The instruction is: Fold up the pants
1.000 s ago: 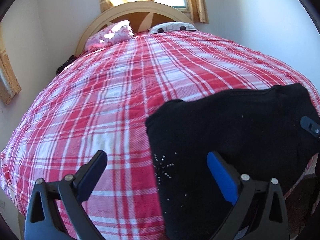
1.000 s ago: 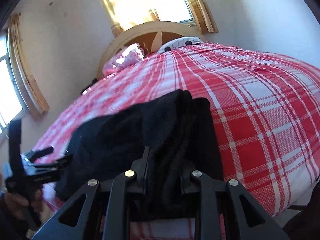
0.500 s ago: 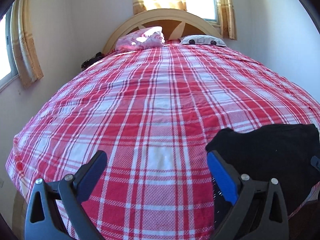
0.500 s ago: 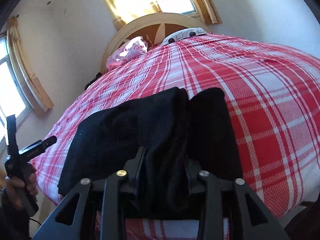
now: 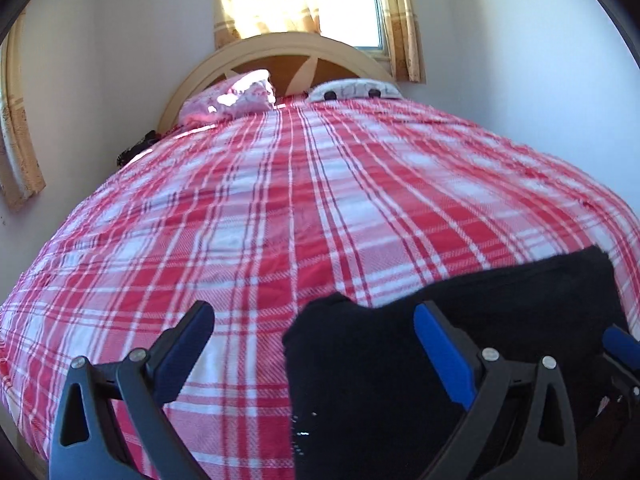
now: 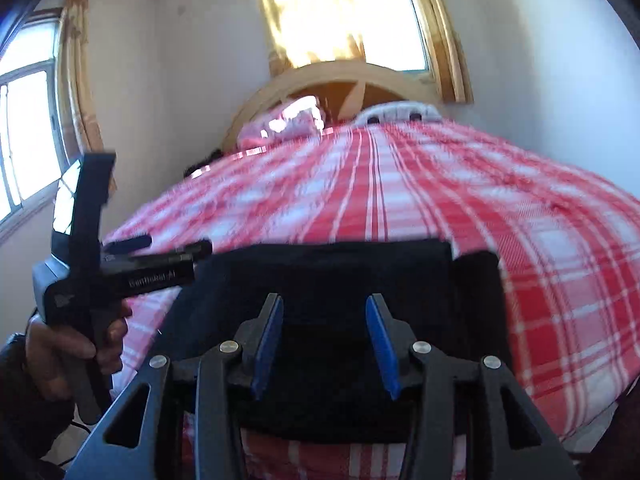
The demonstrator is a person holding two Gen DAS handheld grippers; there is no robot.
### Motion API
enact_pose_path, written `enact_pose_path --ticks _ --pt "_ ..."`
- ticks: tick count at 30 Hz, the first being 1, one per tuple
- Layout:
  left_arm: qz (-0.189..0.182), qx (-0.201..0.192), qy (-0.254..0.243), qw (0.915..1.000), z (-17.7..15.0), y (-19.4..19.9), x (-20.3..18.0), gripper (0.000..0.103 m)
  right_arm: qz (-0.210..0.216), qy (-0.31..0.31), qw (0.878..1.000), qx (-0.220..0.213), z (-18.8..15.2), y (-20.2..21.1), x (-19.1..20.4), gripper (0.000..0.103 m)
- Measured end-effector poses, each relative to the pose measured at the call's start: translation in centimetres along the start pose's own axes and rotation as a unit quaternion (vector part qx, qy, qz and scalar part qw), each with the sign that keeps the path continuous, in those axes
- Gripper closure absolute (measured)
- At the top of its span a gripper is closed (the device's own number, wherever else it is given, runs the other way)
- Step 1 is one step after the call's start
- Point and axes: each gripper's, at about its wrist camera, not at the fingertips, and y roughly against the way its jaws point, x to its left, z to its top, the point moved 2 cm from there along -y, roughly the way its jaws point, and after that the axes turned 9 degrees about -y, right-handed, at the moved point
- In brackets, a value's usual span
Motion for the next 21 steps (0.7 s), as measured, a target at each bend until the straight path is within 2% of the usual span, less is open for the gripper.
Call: enact_pose_path --ticks 1,2,4,7,9,11,14,16,19,21 --pt "-0.008 0.014 -0.001 0.9999 -0.5 -0.5 -0.3 0.001 -0.012 -0.006 1.0 0.014 -0.6 -0.5 -0.7 0.059" --pt "-0.016 0.018 0.002 0.9997 -0.8 -0.7 -0.3 0.001 -0.026 -0.01 0.999 0.023 -1.4 -0.6 -1.5 0.067" --pt "-0.019 0.017 0.011 0.9996 -1.1 -0.7 -0.3 0.001 -0.048 -0.01 0.999 0.021 -2.2 0.1 -3.0 0.075" --pt "-0.017 0.02 0.01 0.9996 -1.0 -1.1 -0.4 0.001 -0.041 -0.022 0.999 0.004 -2.0 2.3 -4.2 0.073" --pt "-0.017 0.023 0.011 0.9995 -1.0 -1.2 -0.5 0.001 -0.044 -0.034 0.998 -0.035 -1.0 3.3 -5.0 0.071" --pt "-0.015 0.02 0.011 0.9996 -1.0 -0.9 -0.4 0.001 -0.048 -0.051 0.996 -0.049 -0.3 3.5 -5.9 0.061" --pt "-0.009 0.017 0.01 0.9998 -0.9 -0.5 -0.2 0.001 -0.032 -0.064 0.997 -0.023 0.2 1.3 -7.1 0.06" --pt "-0.005 0.019 0.008 0.9998 -1.0 -0.4 -0.1 0.001 -0.038 -0.065 0.997 0.006 -0.2 -0.3 -7.6 0.06" --pt "-0.003 0.022 0.009 0.9997 -1.0 -0.6 0.1 0.001 -0.027 -0.08 0.996 0.005 -0.3 -0.5 -8.0 0.06" --pt "-0.002 0.024 0.01 0.9997 -1.1 -0.8 0.0 0.001 -0.013 -0.076 0.997 0.016 -0.5 -0.5 -7.7 0.067"
